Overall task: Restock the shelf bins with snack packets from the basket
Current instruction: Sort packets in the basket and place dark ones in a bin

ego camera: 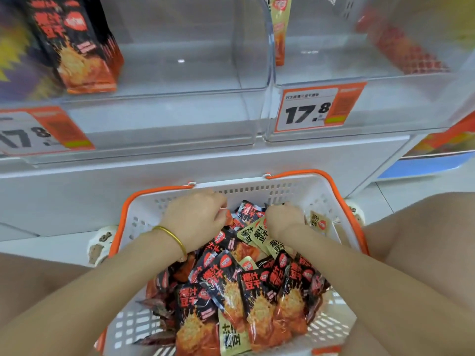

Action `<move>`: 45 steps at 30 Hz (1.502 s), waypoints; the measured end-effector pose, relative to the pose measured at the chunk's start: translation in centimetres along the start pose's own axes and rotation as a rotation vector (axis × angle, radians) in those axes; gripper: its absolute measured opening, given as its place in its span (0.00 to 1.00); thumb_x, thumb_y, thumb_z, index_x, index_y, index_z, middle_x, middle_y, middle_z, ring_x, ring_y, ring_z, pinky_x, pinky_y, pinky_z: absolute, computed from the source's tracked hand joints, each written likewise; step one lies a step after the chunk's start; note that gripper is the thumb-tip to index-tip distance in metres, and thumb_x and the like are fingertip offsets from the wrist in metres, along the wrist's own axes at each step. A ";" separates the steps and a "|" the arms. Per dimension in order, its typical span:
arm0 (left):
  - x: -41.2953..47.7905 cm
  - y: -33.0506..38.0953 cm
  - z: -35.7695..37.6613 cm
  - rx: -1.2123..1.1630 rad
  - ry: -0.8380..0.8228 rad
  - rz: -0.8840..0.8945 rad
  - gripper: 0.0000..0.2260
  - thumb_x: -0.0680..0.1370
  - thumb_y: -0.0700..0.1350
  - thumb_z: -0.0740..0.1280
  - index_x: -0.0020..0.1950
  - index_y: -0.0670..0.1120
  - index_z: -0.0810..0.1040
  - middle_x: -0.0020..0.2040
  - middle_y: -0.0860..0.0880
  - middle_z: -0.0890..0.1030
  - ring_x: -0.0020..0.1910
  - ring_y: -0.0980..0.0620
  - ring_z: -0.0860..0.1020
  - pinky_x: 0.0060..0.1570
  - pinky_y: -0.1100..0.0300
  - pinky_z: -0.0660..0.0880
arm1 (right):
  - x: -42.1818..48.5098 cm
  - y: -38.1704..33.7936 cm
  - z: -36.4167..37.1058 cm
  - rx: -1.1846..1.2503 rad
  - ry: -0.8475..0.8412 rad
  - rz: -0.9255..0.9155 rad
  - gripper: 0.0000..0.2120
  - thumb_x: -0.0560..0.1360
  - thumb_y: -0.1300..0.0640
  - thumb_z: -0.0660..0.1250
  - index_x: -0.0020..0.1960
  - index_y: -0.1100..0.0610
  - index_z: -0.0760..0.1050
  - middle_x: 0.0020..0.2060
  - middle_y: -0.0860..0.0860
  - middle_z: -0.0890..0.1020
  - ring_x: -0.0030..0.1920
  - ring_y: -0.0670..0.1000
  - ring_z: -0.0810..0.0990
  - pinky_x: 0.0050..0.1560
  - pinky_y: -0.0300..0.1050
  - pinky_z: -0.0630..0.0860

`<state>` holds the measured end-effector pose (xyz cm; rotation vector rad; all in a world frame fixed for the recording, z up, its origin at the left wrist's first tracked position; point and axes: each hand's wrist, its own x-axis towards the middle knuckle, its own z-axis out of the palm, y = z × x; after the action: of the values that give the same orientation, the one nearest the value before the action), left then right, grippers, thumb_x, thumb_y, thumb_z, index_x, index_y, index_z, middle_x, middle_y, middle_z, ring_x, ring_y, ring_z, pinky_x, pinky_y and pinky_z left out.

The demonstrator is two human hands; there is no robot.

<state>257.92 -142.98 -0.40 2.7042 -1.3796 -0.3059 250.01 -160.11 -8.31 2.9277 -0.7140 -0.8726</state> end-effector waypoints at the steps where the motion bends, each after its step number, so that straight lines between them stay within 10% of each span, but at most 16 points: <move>1: 0.1 0.0 0.1 -0.063 -0.034 -0.057 0.12 0.80 0.50 0.55 0.55 0.48 0.75 0.52 0.50 0.80 0.50 0.49 0.77 0.46 0.55 0.75 | -0.4 -0.2 -1.1 0.048 0.023 -0.003 0.04 0.76 0.64 0.62 0.48 0.57 0.73 0.49 0.53 0.79 0.54 0.57 0.77 0.48 0.48 0.70; 7: 0.9 -0.3 -0.1 -1.062 -0.353 -0.630 0.20 0.82 0.58 0.52 0.65 0.46 0.66 0.57 0.39 0.78 0.49 0.44 0.82 0.45 0.53 0.80 | -3.7 -2.5 -5.3 0.400 0.250 -0.341 0.13 0.82 0.55 0.53 0.57 0.58 0.74 0.48 0.56 0.80 0.49 0.57 0.79 0.47 0.49 0.76; 11: 0.5 -1.1 -0.1 -1.373 -0.209 -0.729 0.15 0.80 0.47 0.62 0.59 0.36 0.74 0.45 0.39 0.82 0.41 0.45 0.82 0.40 0.56 0.81 | -7.2 -3.8 -5.5 0.518 0.229 -0.681 0.19 0.79 0.57 0.61 0.69 0.55 0.67 0.63 0.53 0.76 0.62 0.54 0.74 0.61 0.47 0.70; 16: -1.5 -2.3 -1.8 -1.281 -0.095 -0.648 0.09 0.78 0.31 0.62 0.57 0.37 0.73 0.36 0.43 0.75 0.28 0.52 0.75 0.25 0.61 0.74 | -7.7 -2.7 -7.2 0.865 0.112 -0.548 0.22 0.73 0.50 0.70 0.65 0.55 0.72 0.58 0.48 0.77 0.58 0.47 0.77 0.62 0.42 0.72; 21: -4.0 -1.7 -5.4 -1.264 -0.089 -0.447 0.10 0.78 0.33 0.63 0.59 0.40 0.71 0.51 0.38 0.79 0.47 0.43 0.80 0.49 0.47 0.77 | -7.6 -2.0 -8.4 1.205 -0.179 -0.430 0.11 0.73 0.57 0.70 0.55 0.55 0.76 0.47 0.52 0.83 0.45 0.49 0.83 0.45 0.50 0.81; 25: -5.8 -2.2 -9.9 -1.283 0.012 -0.263 0.09 0.77 0.35 0.64 0.57 0.43 0.74 0.40 0.47 0.80 0.33 0.54 0.78 0.35 0.61 0.78 | -10.0 -2.8 -12.5 1.345 -0.274 -0.583 0.10 0.70 0.62 0.69 0.51 0.58 0.77 0.36 0.49 0.83 0.31 0.46 0.81 0.28 0.38 0.78; 30: -5.6 -5.5 -16.7 -1.193 0.650 -0.195 0.06 0.77 0.38 0.66 0.50 0.47 0.73 0.39 0.49 0.78 0.32 0.59 0.78 0.28 0.63 0.76 | -12.0 -4.7 -22.9 1.389 -0.013 -0.718 0.01 0.71 0.60 0.68 0.42 0.56 0.77 0.31 0.48 0.82 0.29 0.44 0.80 0.30 0.39 0.79; 33: -4.6 -9.2 -18.3 -0.767 0.903 -0.226 0.04 0.74 0.44 0.66 0.47 0.50 0.74 0.42 0.48 0.80 0.40 0.51 0.79 0.43 0.52 0.78 | -10.7 -7.3 -28.6 1.413 0.177 -0.688 0.04 0.74 0.64 0.68 0.42 0.56 0.76 0.32 0.50 0.83 0.29 0.45 0.81 0.31 0.41 0.80; 38: -4.0 -12.6 -17.4 -0.025 0.607 -0.383 0.12 0.78 0.54 0.60 0.53 0.48 0.77 0.51 0.46 0.81 0.53 0.43 0.77 0.49 0.50 0.74 | -3.3 -14.0 -31.6 1.288 0.236 -0.493 0.18 0.69 0.75 0.69 0.57 0.67 0.72 0.43 0.62 0.79 0.35 0.57 0.81 0.45 0.63 0.80; 45: -3.5 -13.8 -16.9 0.053 0.511 -0.372 0.25 0.70 0.60 0.48 0.54 0.51 0.77 0.53 0.48 0.79 0.56 0.45 0.75 0.48 0.53 0.73 | 4.1 -20.5 -31.5 0.715 0.399 -0.337 0.15 0.68 0.56 0.76 0.45 0.58 0.72 0.42 0.55 0.79 0.41 0.55 0.81 0.43 0.51 0.81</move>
<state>270.52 -132.17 14.21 2.7840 -0.7577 0.3839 278.08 -147.32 13.49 3.7499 -0.5997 0.0287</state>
